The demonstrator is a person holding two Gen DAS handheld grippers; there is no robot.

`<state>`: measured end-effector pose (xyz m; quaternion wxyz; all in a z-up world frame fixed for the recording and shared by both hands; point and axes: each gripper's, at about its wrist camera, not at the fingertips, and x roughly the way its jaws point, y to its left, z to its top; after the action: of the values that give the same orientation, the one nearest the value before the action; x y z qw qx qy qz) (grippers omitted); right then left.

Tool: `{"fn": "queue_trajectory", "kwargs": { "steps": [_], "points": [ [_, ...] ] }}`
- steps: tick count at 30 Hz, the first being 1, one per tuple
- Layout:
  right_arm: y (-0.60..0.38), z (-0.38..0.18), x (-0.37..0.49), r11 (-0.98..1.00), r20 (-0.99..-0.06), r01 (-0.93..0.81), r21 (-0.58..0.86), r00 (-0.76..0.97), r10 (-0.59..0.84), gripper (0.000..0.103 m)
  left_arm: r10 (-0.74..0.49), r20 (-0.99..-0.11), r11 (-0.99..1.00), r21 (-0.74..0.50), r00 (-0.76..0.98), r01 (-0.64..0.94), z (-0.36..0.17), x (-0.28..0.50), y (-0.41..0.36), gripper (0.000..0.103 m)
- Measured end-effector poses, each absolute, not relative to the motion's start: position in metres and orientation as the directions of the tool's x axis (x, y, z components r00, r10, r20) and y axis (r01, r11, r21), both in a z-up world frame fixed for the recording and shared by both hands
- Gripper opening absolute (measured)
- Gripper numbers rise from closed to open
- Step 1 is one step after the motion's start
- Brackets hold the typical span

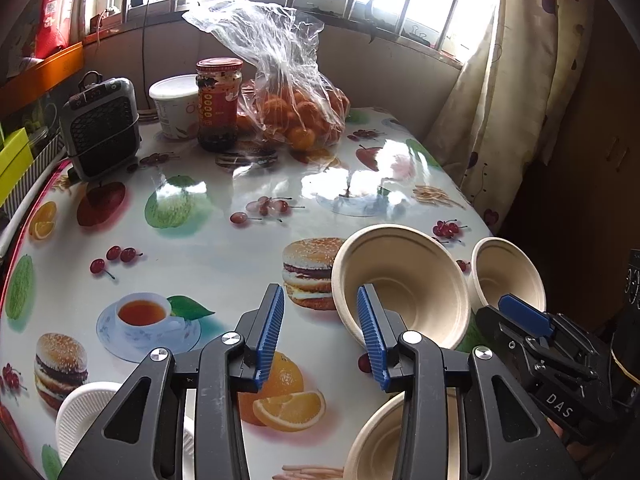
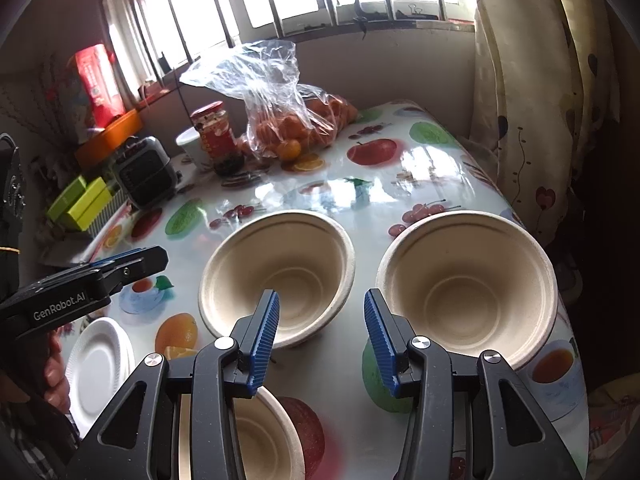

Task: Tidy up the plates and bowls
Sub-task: 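Move both tools forward to the kraft paper bowls, then close the right tool on a kraft bowl rim while the left tool grips another bowl rim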

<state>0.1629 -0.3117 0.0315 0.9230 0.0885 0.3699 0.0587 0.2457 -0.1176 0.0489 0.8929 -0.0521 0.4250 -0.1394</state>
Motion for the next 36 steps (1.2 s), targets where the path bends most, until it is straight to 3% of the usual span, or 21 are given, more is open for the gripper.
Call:
{"fn": "queue_trajectory", "kwargs": {
  "steps": [19, 28, 33, 36],
  "points": [
    [-0.311, 0.019, 0.181, 0.969, -0.689, -0.051, 0.241, 0.695, 0.208, 0.028, -0.366, -0.783, 0.931, -0.315, 0.503, 0.188, 0.023, 0.267, -0.123, 0.04],
    [-0.313, 0.016, 0.183, 0.967, -0.687, -0.036, 0.252, 0.697, 0.205, 0.023, -0.393, -0.792, 0.919, -0.337, 0.467, 0.203, 0.017, 0.272, -0.129, 0.026],
    [-0.317, 0.016, 0.183, 0.966, -0.685, -0.027, 0.257, 0.7, 0.202, 0.023, -0.401, -0.794, 0.916, -0.348, 0.457, 0.199, 0.013, 0.272, -0.13, 0.026],
    [-0.32, 0.014, 0.184, 0.963, -0.689, -0.021, 0.267, 0.695, 0.206, 0.023, -0.403, -0.795, 0.915, -0.351, 0.454, 0.197, 0.013, 0.273, -0.13, 0.02]
  ]
}}
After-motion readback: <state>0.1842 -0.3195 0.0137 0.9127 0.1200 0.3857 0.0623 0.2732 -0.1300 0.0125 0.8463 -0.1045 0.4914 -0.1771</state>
